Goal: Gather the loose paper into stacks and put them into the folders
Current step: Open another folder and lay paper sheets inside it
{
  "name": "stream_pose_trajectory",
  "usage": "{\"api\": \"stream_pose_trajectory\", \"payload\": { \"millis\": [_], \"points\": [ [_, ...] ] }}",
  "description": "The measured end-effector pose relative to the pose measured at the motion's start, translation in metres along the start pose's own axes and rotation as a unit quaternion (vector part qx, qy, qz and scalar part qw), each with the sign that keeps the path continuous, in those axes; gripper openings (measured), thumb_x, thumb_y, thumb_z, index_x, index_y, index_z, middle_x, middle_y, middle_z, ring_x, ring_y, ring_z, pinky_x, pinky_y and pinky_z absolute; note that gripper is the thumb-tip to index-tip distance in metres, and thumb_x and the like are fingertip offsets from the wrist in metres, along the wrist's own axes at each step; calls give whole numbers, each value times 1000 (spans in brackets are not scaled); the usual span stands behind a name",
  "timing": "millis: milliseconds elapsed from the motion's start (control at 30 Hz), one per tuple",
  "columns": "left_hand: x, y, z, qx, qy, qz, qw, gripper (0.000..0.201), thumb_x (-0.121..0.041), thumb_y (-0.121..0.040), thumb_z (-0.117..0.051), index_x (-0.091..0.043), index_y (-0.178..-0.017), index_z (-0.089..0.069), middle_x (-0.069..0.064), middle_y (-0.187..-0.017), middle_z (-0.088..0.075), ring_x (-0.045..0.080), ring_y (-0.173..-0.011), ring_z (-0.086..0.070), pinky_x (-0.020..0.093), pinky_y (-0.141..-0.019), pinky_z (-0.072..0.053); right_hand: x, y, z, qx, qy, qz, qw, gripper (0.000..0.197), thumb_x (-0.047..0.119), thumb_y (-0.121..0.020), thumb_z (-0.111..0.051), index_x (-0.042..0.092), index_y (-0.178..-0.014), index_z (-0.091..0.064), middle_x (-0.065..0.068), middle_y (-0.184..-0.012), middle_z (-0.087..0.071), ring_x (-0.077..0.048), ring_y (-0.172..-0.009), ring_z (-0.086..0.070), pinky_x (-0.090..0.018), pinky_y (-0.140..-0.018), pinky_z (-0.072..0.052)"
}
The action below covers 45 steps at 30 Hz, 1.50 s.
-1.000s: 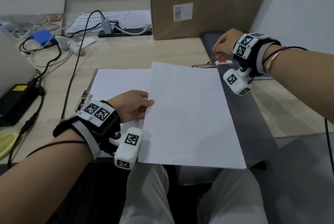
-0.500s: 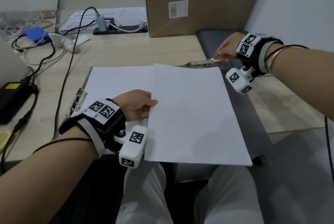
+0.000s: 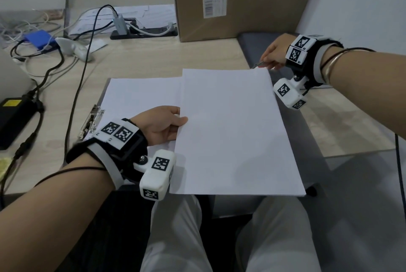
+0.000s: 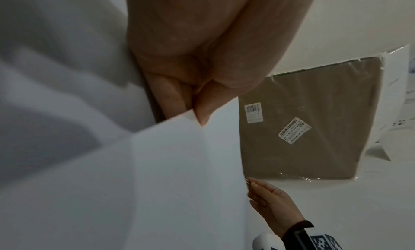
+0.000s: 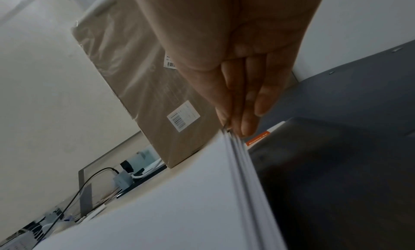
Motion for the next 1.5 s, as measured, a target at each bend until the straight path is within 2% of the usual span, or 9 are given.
{"api": "stream_pose_trajectory", "payload": {
  "millis": [67,400,533,767,1000,1167,1333,1400,1500],
  "points": [
    [2,-1,1,-8,-4,10,1000,23,3,-97,-43,-7,-81,-56,4,-68,-71,13,-56,-69,22,-55,-58,0,0,-1,12,-8,-6,1000,17,3,-90,-55,8,-77,-66,2,-51,-68,-3,-45,-63,-14,-44,-49],
    [0,-15,-6,-56,-44,30,997,29,3,-98,-42,-8,-72,-46,4,-57,-67,10,-44,-65,19,-42,-52,6,2,0,17,-19,-3,1000,20,1,-90,-55,9,-74,-63,6,-44,-65,1,-40,-61,-11,-37,-44],
    [-1,-24,-9,-64,-52,39,996,20,2,-97,-44,-10,-82,-48,4,-76,-62,13,-61,-61,20,-50,-54,8,1,0,24,-19,3,1000,17,2,-90,-55,7,-77,-65,6,-46,-66,1,-41,-62,-11,-39,-46],
    [-3,-32,-12,-96,-71,46,992,15,1,-95,-49,-9,-84,-51,9,-84,-57,18,-66,-57,22,-46,-54,13,0,1,-2,-26,27,999,19,2,-89,-55,9,-75,-67,-11,-80,-70,-1,-41,-61,-12,-48,-51],
    [-1,-41,-11,-125,-76,32,989,18,-1,-94,-53,-10,-78,-51,9,-84,-59,20,-72,-58,31,-72,-53,22,3,1,-18,-24,39,999,15,5,-86,-60,4,-94,-71,-18,-91,-72,-2,-44,-62,-14,-51,-52],
    [-2,-41,-11,-125,-93,27,988,23,-4,-95,-53,-9,-73,-48,9,-80,-55,22,-75,-56,34,-89,-51,25,13,-6,24,-26,14,999,45,4,-87,-61,12,-130,-52,-13,-97,-66,-10,-59,-65,-14,-46,-51],
    [-6,-36,-19,-116,-125,-23,985,25,3,-95,-47,-12,-75,-46,4,-75,-52,3,-40,-58,12,-41,-47,8,39,2,29,2,-34,999,10,6,-88,-62,13,-95,-59,-9,-73,-61,-18,-63,-57,-21,-50,-51],
    [-7,-36,-18,-114,-134,-32,984,25,3,-95,-47,-13,-76,-46,3,-76,-52,3,-42,-58,13,-41,-47,-8,49,3,39,-21,-48,998,14,5,-89,-60,13,-77,-60,-8,-72,-61,-15,-56,-62,-20,-47,-52],
    [-8,-34,-19,-115,-130,-32,984,25,3,-95,-47,-14,-77,-47,3,-78,-53,3,-42,-59,13,-43,-49,-32,72,-6,55,-65,-89,992,9,5,-90,-58,10,-84,-60,-6,-75,-58,-10,-57,-60,-14,-43,-49]
  ]
}}
Point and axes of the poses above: each hand's wrist, its own y-axis away from the middle knuckle, its own z-axis out of the back of the hand, x = y × z, the point moved 6 cm from there along -y, towards the middle knuckle
